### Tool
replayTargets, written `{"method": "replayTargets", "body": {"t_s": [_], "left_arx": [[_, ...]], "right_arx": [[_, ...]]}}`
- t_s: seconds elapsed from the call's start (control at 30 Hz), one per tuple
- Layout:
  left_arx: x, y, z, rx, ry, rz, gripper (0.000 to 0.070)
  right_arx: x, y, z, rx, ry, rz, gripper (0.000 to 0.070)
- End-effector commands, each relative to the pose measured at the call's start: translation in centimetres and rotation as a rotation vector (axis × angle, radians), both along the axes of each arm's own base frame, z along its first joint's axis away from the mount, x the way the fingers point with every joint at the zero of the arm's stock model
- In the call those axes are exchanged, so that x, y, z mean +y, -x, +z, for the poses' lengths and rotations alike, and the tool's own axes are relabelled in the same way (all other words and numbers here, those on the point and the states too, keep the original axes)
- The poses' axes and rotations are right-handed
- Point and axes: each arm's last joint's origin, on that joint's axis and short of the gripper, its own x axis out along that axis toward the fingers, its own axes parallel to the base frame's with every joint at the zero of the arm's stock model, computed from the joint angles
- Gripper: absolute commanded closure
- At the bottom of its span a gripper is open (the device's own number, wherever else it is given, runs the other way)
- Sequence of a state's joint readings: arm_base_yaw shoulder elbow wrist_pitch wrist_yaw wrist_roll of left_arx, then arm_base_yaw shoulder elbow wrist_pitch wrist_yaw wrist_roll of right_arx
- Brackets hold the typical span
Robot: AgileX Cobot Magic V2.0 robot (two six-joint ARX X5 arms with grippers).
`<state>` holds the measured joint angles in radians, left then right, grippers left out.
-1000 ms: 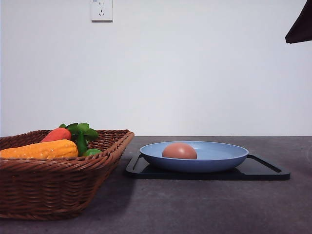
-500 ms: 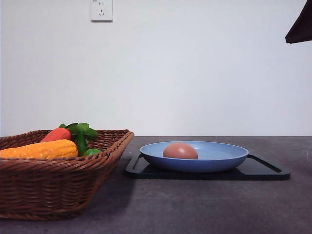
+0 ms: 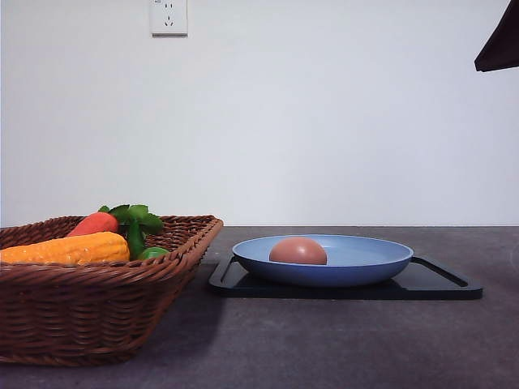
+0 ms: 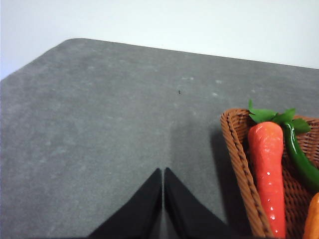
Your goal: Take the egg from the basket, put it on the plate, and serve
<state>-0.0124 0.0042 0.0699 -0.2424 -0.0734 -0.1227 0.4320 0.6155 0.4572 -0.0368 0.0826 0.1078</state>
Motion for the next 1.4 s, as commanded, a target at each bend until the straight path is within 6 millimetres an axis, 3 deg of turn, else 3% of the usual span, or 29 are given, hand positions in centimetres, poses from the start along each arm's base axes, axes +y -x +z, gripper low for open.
{"method": "replayTargets", "body": {"t_s": [0.0,0.27,1.37], "left_arx": [[0.0,-0.1,-0.4,0.002,0.010,-0.003,0.0700],[0.0,-0.3,-1.5,0.037,0.051,-0.003,0.0700],[0.0,-0.3,-1.5,0.033,0.064,-0.003,0.0700]], "right_arx": [[0.1,0.0,0.3,-0.016,-0.002,0.003,0.0700],[0.1,0.0,0.3,-0.018,-0.003,0.003,0.0700],[0.1,-0.1,0.5,-0.043,0.028,0.007,0.0700]]}}
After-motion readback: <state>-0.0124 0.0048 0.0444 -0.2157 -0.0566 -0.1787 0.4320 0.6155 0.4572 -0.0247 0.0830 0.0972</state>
